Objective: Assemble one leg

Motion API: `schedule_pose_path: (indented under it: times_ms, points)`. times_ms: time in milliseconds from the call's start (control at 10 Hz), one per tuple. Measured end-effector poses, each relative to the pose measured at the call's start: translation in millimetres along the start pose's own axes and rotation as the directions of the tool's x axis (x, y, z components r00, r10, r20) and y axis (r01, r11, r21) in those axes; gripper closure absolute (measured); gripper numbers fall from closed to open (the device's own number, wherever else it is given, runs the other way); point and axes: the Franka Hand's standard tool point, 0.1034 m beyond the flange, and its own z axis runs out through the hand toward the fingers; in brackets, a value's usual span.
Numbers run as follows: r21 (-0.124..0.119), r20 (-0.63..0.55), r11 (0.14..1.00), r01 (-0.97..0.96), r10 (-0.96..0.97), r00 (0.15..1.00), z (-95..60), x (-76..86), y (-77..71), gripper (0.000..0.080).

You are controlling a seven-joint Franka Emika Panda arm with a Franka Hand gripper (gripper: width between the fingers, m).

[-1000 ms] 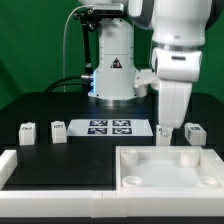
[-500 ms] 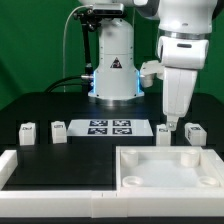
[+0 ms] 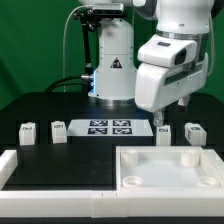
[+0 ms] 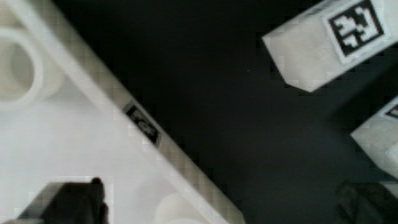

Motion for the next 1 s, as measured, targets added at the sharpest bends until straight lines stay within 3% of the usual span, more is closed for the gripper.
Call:
schedule_pose_path:
  times_ms: [300, 500, 800, 1000]
  points:
    - [0.014, 0.004, 0.907, -0.420, 0.420, 0.907, 0.8, 2.3, -23.6, 0.0150]
    - [0.029, 0.015, 0.820, -0.571, 0.571, 0.821, 2.3, 7.8, -40.3, 0.0150]
    - [0.047, 0.016, 0.837, -0.545, 0.545, 0.838, 11.3, 21.3, -70.6, 0.0150]
    - [0.050, 0.029, 0.838, -0.543, 0.542, 0.840, 12.4, 22.5, -71.5, 0.0150]
